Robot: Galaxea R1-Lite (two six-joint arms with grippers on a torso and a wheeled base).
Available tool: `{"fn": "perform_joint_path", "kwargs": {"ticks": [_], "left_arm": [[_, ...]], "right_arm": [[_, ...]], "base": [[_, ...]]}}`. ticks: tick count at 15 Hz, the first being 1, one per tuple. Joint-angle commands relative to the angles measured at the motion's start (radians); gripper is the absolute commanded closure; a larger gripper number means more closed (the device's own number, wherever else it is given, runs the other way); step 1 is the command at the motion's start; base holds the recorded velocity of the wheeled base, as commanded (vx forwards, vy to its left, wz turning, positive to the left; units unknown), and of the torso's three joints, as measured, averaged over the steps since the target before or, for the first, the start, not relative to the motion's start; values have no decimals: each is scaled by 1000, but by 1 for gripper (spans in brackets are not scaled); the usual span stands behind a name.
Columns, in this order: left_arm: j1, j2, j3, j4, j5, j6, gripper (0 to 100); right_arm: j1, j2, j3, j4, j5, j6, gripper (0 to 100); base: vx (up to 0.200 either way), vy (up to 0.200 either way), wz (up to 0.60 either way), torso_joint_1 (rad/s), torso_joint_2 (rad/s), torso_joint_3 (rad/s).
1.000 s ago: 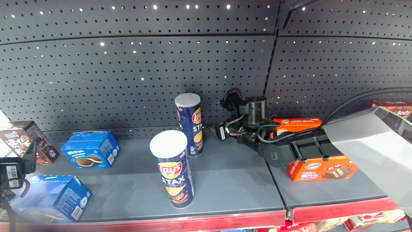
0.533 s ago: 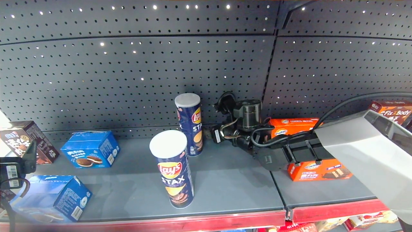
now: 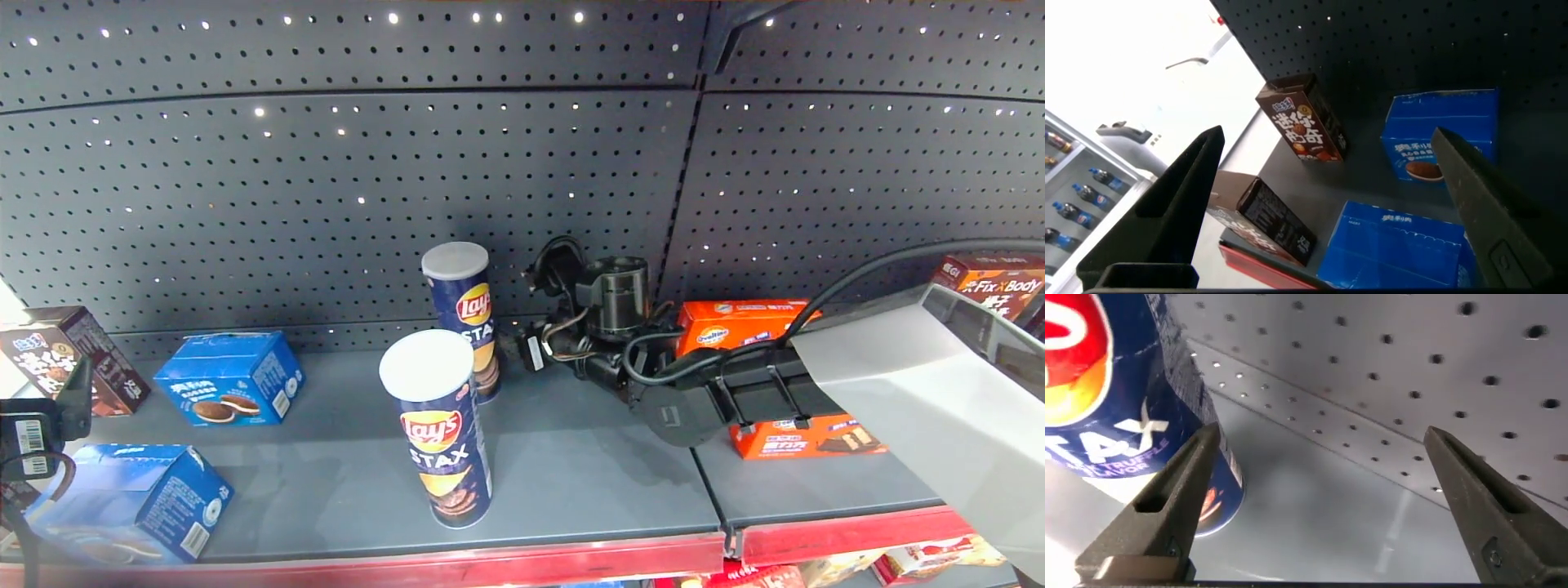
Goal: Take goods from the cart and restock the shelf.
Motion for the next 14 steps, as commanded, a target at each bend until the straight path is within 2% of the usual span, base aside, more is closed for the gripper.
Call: {"fn": "perform_joint_path", "kwargs": {"ticks": [1,5,7,9,11,14], "left_arm": [[0,2,0,0,1,0,0],[0,2,8,1,1,-1,0],[0,3,26,1,0,0,0],[-1,40,23,1,-2,-3,0],[-3,77,23,1,-17,-3,0],[-3,126,40,6,-40,-9,0]], "right_arm": [[6,-6,2,2,0,0,0],[-32,-55,74,-4,-23,0,0],[-55,-196,228,-5,-58,1,0],[-32,-328,369,-67,-157,20,0],[-33,-400,400,-205,-264,10,0],[39,-589,496,-134,-330,3,0]], "base": [[0,0,0,0,0,0],[0,0,0,0,0,0],[0,0,0,0,0,0],[0,0,0,0,0,0],[0,0,0,0,0,0],[0,0,0,0,0,0]]}}
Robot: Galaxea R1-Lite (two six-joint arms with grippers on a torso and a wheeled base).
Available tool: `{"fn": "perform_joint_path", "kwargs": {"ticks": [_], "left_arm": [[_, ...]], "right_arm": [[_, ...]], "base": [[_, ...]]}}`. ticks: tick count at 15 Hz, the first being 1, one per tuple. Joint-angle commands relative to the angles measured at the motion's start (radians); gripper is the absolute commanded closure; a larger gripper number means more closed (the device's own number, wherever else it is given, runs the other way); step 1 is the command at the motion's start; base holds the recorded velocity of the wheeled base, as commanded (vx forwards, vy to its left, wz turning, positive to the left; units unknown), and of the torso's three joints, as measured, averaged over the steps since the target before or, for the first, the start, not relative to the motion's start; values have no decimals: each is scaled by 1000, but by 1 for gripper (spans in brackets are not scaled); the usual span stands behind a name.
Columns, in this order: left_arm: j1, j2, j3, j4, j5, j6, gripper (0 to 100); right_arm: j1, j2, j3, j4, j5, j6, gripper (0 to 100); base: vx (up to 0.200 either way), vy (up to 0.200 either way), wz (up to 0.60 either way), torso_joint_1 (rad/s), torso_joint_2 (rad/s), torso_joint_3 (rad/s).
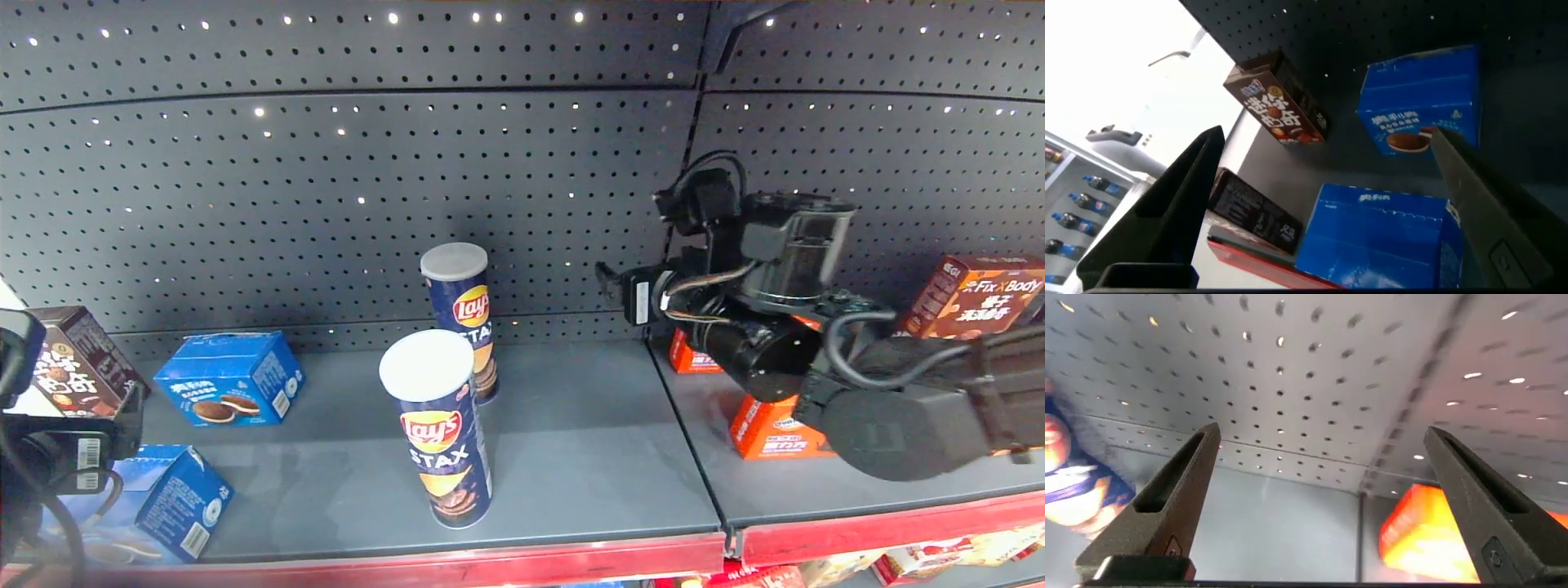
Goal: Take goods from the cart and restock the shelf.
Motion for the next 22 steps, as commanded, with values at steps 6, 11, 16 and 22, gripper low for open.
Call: {"fn": "perform_joint_path", "kwargs": {"ticks": [6,11,16,22], "left_arm": [[-2,55,145,5,-62,-1,0],[-23,120,132,2,-69,1,0],[-57,178,132,3,-71,2,0],[-145,330,79,-3,-80,4,0]], "right_arm": [[199,-376,369,27,-167,-3,0],[208,-533,518,32,-227,-82,0],[203,-648,541,35,-345,-81,0],[195,-729,603,32,-364,-76,0]], "base": [[0,0,0,0,0,0],[0,0,0,0,0,0],[0,0,0,0,0,0],[0,0,0,0,0,0]]}}
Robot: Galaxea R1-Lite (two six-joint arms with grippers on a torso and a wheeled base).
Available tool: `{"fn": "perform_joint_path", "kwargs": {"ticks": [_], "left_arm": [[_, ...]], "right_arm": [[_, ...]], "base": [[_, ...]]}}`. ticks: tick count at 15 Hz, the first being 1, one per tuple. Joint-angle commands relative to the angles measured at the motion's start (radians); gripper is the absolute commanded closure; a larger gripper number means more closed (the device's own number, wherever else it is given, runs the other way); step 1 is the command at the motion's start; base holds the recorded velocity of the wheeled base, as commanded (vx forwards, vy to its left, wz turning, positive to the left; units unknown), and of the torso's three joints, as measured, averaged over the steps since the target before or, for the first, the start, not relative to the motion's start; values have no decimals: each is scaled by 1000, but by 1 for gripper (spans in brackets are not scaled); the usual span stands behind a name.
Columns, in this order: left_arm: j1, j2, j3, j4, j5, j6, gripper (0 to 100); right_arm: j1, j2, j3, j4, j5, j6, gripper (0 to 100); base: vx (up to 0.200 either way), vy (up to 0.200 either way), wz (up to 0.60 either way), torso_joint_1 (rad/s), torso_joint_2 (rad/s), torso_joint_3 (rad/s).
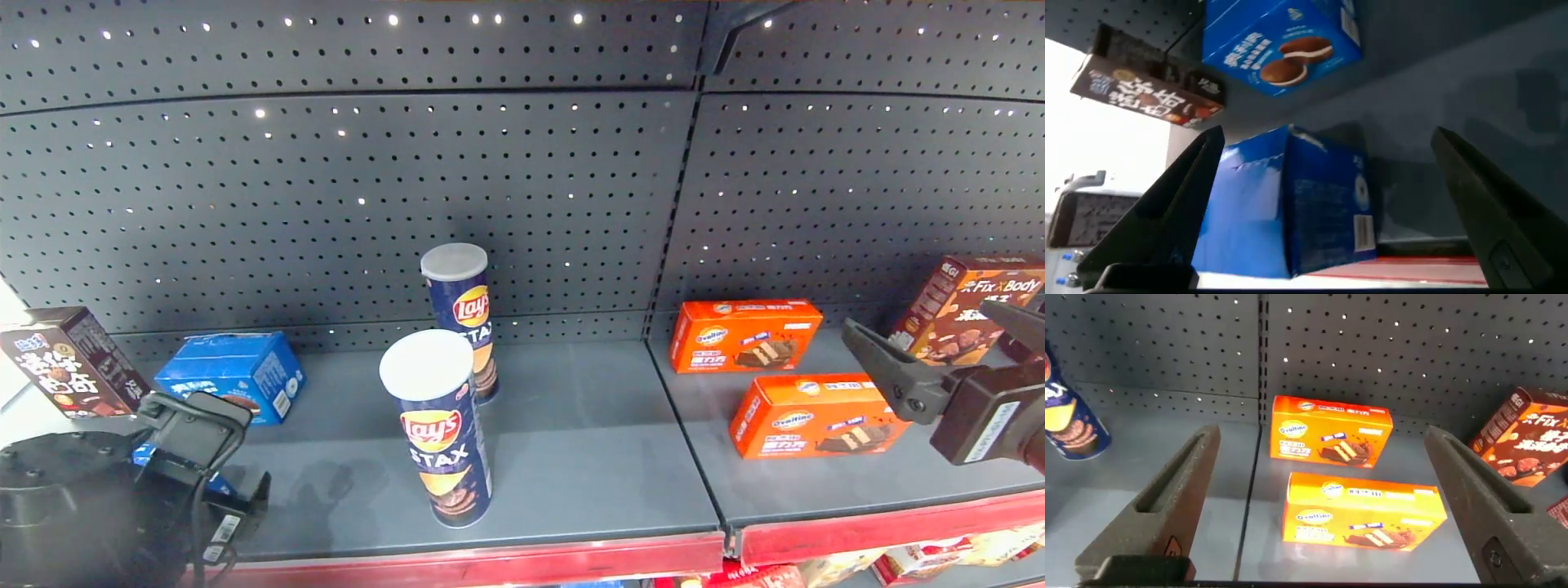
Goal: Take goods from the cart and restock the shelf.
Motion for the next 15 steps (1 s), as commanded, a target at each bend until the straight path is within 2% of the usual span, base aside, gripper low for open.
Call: {"fn": "perform_joint_path", "kwargs": {"ticks": [1,4,5,6,10,11,15], "left_arm": [[-19,90,-19,-2,0,-1,0],[-31,140,-39,-3,2,-1,0],[-53,211,-131,-5,5,-4,0],[-73,248,-181,-17,5,-7,0],[-139,341,-292,-46,12,-21,0],[-140,352,-307,-46,22,-23,0],[-148,352,-310,-46,68,-67,0]], "right_arm": [[-3,-21,7,-1,0,2,0],[-3,-21,5,-1,2,2,0],[-5,-33,9,1,2,2,0],[-12,-36,10,1,2,2,0],[-25,-42,13,1,2,2,0],[-25,-42,13,1,2,2,0],[-25,-41,15,1,3,2,0]], "base": [[0,0,0,0,0,0],[0,0,0,0,0,0],[0,0,0,0,0,0],[0,0,0,0,0,0],[0,0,0,0,0,0],[0,0,0,0,0,0],[0,0,0,0,0,0]]}}
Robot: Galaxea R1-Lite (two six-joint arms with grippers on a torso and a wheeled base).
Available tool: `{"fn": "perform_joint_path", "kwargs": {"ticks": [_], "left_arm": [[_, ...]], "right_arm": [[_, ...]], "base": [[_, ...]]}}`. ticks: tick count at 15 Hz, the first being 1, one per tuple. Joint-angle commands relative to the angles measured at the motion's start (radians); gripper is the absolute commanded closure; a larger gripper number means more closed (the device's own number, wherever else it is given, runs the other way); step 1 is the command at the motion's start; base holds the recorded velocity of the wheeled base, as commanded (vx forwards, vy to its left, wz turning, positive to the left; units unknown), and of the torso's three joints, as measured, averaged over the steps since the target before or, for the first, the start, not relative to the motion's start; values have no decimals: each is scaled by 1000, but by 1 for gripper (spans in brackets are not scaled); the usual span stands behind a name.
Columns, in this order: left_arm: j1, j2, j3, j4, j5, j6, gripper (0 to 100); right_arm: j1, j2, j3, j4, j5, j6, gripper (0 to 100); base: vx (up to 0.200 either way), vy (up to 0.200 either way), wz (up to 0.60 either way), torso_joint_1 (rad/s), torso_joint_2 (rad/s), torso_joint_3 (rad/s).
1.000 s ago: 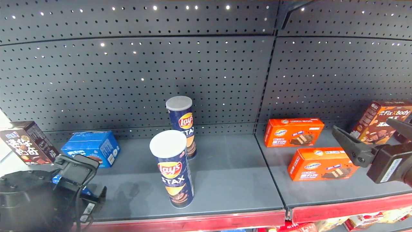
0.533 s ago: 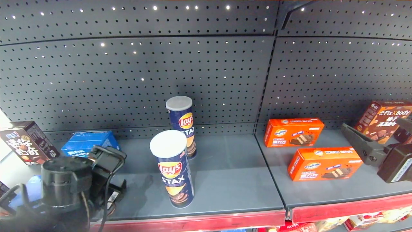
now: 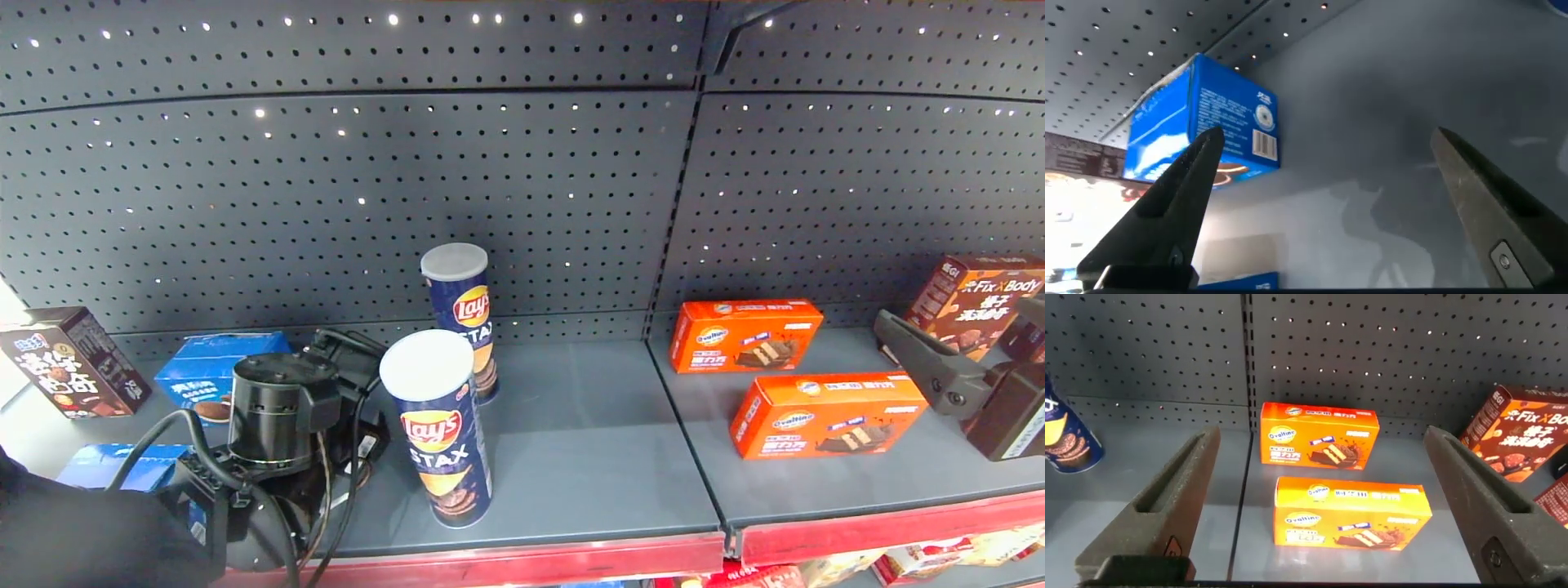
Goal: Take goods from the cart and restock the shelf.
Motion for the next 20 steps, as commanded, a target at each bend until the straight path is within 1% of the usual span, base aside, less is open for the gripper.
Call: {"fn": "perform_joint_path", "kwargs": {"ticks": [1,3,5,6,7,10,12,14,15,16,17,18,19,20], "left_arm": [[-5,9,-3,0,3,-5,0],[-5,5,-3,0,7,-6,0],[-5,4,-3,0,20,-17,0],[-12,-2,-3,0,38,-39,0],[-15,-8,-3,1,47,-48,0],[-26,-51,-3,1,99,-49,0],[-28,-77,-3,1,118,-49,0],[-32,-103,-2,3,155,-49,0],[-57,-113,-3,3,182,-52,0],[-75,-114,-5,3,187,-69,0],[-115,-111,-6,-2,224,-128,0],[-134,-108,-8,-3,254,-155,0],[-190,-76,-37,-8,357,-241,0],[-204,-65,-65,0,374,-275,0]], "right_arm": [[1,7,1,0,1,-1,0],[1,7,1,0,1,-1,0],[1,7,4,0,1,-1,0],[1,3,15,0,1,-1,0],[1,1,25,-2,1,-1,0],[1,-12,39,0,2,-1,0],[1,-12,44,0,2,-1,0],[1,-12,44,0,2,-1,0],[1,-12,44,0,2,-1,0],[1,-12,45,0,2,-1,0],[1,-12,50,0,2,-1,0],[1,-14,51,0,2,-1,0],[1,-17,62,-2,2,-1,0],[1,-25,65,0,2,-1,0]], "base": [[0,0,0,0,0,0],[0,0,0,0,0,0],[0,0,0,0,0,0],[0,0,0,0,0,0],[0,0,0,0,0,0],[0,0,0,0,0,0],[0,0,0,0,0,0],[0,0,0,0,0,0],[0,0,0,0,0,0],[0,0,0,0,0,0],[0,0,0,0,0,0],[0,0,0,0,0,0],[0,0,0,0,0,0],[0,0,0,0,0,0]]}}
